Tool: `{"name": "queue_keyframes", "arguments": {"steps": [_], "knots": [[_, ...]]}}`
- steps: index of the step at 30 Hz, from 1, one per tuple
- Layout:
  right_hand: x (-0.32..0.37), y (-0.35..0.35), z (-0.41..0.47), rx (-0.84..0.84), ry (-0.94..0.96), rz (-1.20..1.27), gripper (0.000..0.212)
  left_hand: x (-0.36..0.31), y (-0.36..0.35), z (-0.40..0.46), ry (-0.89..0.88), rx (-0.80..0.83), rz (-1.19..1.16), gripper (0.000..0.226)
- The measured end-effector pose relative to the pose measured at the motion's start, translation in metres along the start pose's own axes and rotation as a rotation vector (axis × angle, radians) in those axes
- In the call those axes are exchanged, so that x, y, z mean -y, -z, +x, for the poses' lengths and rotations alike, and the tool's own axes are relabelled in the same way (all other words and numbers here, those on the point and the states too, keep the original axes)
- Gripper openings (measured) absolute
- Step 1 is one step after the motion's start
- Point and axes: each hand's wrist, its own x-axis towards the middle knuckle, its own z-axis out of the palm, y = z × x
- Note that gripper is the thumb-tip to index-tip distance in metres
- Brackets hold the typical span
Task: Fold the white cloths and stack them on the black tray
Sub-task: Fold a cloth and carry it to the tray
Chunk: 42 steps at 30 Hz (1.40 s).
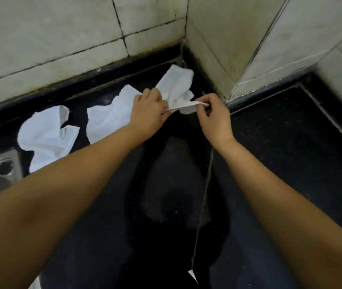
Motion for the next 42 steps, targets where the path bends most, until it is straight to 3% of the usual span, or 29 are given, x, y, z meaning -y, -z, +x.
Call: {"name": "queue_keyframes", "arguments": {"steps": [7,13,17,20,23,27,31,34,38,42], "knots": [[0.073,0.050,-0.047,-0.129,-0.050,0.323,0.010,0.027,0.057,-0.077,0.014,-0.143,-0.285,0.036],[0.105,0.064,-0.068,-0.150,-0.103,0.378,0.007,0.030,0.120,-0.103,0.241,-0.177,-0.619,0.030],[0.133,0.073,-0.077,-0.208,-0.050,0.470,0.005,0.028,0.159,-0.111,0.359,-0.317,-0.883,0.031],[0.150,0.083,-0.094,-0.195,0.050,0.497,0.007,0.032,0.179,-0.129,0.330,-0.374,-1.057,0.026],[0.142,0.085,-0.125,-0.116,0.048,0.466,0.013,0.036,0.174,-0.162,0.287,-0.282,-1.218,0.014],[0.085,0.067,-0.176,0.061,-0.108,0.360,0.015,0.039,0.121,-0.222,0.391,-0.021,-1.224,0.014],[0.027,0.048,-0.228,0.294,-0.347,0.211,0.013,0.040,0.065,-0.275,0.487,0.339,-1.092,0.014],[0.009,0.041,-0.246,0.436,-0.456,0.152,0.010,0.042,0.045,-0.293,0.581,0.498,-1.020,0.018],[0.009,0.033,-0.226,0.406,-0.467,0.089,0.009,0.048,0.041,-0.280,0.631,0.461,-0.947,0.016],[0.011,0.010,-0.189,0.331,-0.427,-0.066,0.004,0.054,0.037,-0.252,0.606,0.318,-0.664,0.020]]}}
